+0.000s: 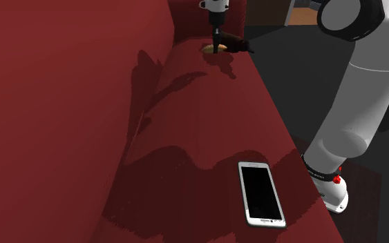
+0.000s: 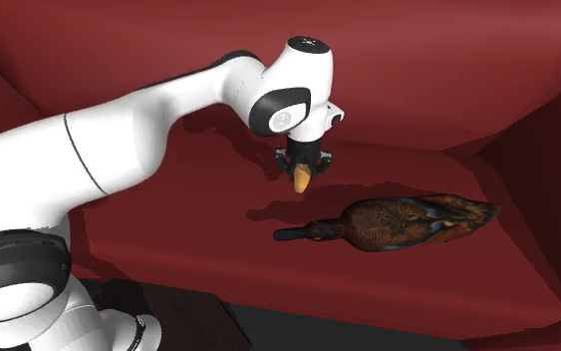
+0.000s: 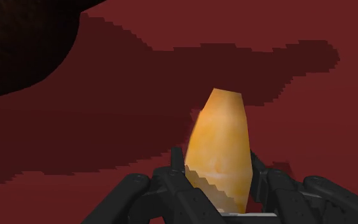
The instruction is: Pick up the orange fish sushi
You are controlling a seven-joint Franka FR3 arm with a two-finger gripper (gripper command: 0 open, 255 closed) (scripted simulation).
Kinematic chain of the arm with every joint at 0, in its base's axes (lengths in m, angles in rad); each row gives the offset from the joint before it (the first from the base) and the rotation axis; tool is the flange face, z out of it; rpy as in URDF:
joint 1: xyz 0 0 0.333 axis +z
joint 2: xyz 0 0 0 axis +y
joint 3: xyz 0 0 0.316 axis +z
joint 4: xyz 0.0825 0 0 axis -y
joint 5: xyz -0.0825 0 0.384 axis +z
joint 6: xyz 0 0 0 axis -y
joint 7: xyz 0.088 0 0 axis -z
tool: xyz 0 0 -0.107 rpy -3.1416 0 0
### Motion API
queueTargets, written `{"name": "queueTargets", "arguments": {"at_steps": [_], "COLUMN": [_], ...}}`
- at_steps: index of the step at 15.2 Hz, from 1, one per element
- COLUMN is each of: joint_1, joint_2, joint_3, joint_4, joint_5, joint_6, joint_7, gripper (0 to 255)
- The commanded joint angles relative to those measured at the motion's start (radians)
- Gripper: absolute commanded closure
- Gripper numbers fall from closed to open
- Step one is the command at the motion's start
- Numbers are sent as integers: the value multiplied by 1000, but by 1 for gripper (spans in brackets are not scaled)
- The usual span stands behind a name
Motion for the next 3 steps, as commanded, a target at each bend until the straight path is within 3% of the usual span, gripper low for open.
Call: {"name": "queueTargets", "arguments": {"at_steps": [1, 3], "joint_1": [-1, -1], "joint_2": [8, 8], "joint_3": [0, 0], "joint_4": [41, 43], "joint_5": [2, 2], "joint_6": [-34, -36], "joint_7": [-1, -1], "gripper": [255, 255]}}
